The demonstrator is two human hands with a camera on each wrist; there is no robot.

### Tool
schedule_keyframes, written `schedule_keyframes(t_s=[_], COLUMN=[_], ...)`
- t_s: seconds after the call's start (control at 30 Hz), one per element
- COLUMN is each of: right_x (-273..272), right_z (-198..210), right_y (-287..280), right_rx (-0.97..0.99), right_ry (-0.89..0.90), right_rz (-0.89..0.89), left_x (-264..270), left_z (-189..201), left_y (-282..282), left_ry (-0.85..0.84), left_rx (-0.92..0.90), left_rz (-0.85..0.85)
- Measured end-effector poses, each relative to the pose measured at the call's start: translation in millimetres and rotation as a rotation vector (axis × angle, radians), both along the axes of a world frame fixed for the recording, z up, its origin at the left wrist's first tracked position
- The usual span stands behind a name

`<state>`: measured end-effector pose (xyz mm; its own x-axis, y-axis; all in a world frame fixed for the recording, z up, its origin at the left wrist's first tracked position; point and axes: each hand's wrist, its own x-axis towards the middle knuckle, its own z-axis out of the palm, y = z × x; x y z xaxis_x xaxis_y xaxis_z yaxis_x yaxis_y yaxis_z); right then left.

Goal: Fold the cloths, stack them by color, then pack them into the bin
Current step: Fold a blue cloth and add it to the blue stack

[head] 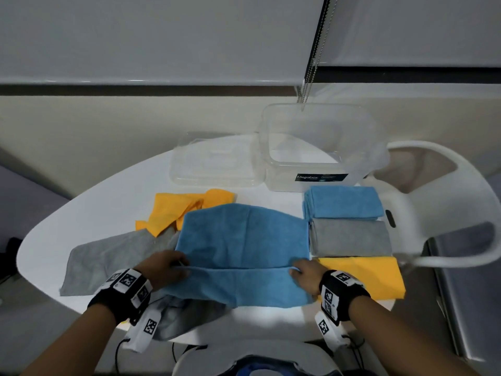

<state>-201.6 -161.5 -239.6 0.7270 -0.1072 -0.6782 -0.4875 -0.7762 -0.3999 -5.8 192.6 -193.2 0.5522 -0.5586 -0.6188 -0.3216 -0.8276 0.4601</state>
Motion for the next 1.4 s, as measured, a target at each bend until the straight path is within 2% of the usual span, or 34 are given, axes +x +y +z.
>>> schedule_keyframes(t_s=[0.1, 0.2, 0.27, 0.33, 0.43, 0.5, 0.53, 0.67, 0.8, 0.93, 1.03, 1.1, 1.2, 1.3, 1.4], right_x=[6, 9, 7, 5, 3, 5, 9, 40, 86, 111, 116, 113, 99, 79, 53], right_z=[4, 6, 5, 5, 9, 12, 15, 51, 126, 198, 222, 216, 179, 126, 67], right_y=[0, -5, -7, -7, -5, -6, -7, -18, -38, -45, -45, -47, -50, -45, -32], right_rx=[0.055, 0.048, -0.007, -0.055, -0.057, -0.009, 0.013, 0.089, 0.211, 0.687, 0.971, 0.985, 0.924, 0.752, 0.762], right_ry=[-0.157, -0.2, -0.168, -0.106, -0.065, -0.068, -0.086, -0.337, -0.736, -1.073, -1.148, -1.126, -1.004, -0.774, -0.521], right_rz=[-0.131, -0.242, -0.219, -0.154, -0.08, -0.1, -0.123, -0.294, -0.521, -0.697, -0.703, -0.677, -0.663, -0.678, -0.669], left_x=[7, 9, 9, 9, 10, 11, 13, 43, 93, 114, 110, 104, 86, 60, 32], left_z=[0, -2, -5, -12, -22, -18, -13, 29, 98, 182, 213, 209, 173, 116, 53], left_y=[0, -6, -9, -9, -2, -2, -5, -30, -60, -74, -66, -56, -39, -20, 2], left_ry=[0.024, -0.007, -0.065, -0.023, 0.078, 0.014, -0.034, -0.146, -0.332, -0.371, -0.357, -0.291, -0.135, -0.076, 0.013], left_rx=[-0.192, -0.335, -0.33, -0.289, -0.191, -0.165, -0.204, -0.495, -0.684, -1.121, -1.312, -1.34, -1.272, -1.04, -0.796], left_rz=[0.074, 0.251, 0.382, 0.452, 0.344, 0.271, 0.29, 0.41, 0.45, 0.579, 0.58, 0.566, 0.606, 0.664, 0.707])
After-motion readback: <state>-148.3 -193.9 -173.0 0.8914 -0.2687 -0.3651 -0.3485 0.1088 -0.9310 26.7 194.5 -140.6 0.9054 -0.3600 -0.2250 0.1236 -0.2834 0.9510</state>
